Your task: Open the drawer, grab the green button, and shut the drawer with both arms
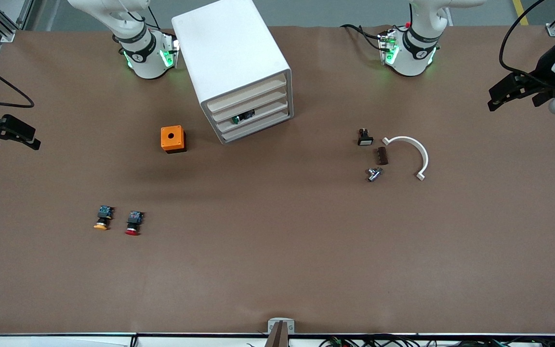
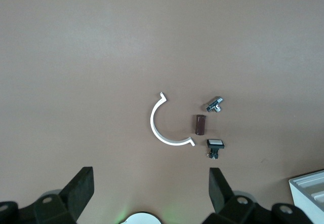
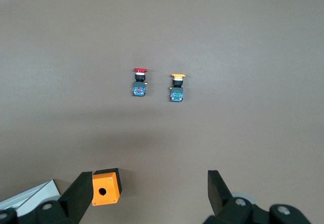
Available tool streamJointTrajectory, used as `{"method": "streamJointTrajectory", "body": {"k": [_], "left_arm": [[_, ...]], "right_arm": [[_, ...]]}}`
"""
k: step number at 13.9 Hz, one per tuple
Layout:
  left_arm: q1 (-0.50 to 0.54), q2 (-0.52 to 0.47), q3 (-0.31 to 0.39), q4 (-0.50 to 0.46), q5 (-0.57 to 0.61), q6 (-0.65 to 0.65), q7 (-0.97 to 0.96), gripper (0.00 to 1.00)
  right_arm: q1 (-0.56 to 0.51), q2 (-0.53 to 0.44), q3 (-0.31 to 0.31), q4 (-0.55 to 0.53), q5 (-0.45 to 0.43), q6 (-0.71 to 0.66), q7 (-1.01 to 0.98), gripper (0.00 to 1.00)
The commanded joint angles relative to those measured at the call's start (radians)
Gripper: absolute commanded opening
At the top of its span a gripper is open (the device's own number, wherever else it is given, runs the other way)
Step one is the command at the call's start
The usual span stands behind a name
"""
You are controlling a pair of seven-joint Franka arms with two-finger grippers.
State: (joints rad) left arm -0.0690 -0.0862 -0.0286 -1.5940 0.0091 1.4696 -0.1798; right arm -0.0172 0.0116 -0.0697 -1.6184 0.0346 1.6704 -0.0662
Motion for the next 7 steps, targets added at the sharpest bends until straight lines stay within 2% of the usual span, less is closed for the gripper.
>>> {"method": "streamJointTrajectory", "body": {"k": [1, 4, 7], "left_arm": [[0.000, 0.016, -0.001, 0.031, 0.015, -0.034, 0.005, 1.00], [0.003, 0.033, -0.001, 0.034, 0.017, -0.034, 0.009, 1.00], [-0.009, 0.094, -0.007, 0.031, 0.015, -0.032, 0.003, 1.00]], "right_arm": [[0.008, -0.013, -0.002, -0.009, -0.025, -0.004, 0.026, 1.00], [0.014, -0.013, -0.002, -0.005, -0.033, -0.004, 0.026, 1.00], [0.026, -0.013, -0.002, 0.006, -0.036, -0.001, 0.026, 1.00]]}}
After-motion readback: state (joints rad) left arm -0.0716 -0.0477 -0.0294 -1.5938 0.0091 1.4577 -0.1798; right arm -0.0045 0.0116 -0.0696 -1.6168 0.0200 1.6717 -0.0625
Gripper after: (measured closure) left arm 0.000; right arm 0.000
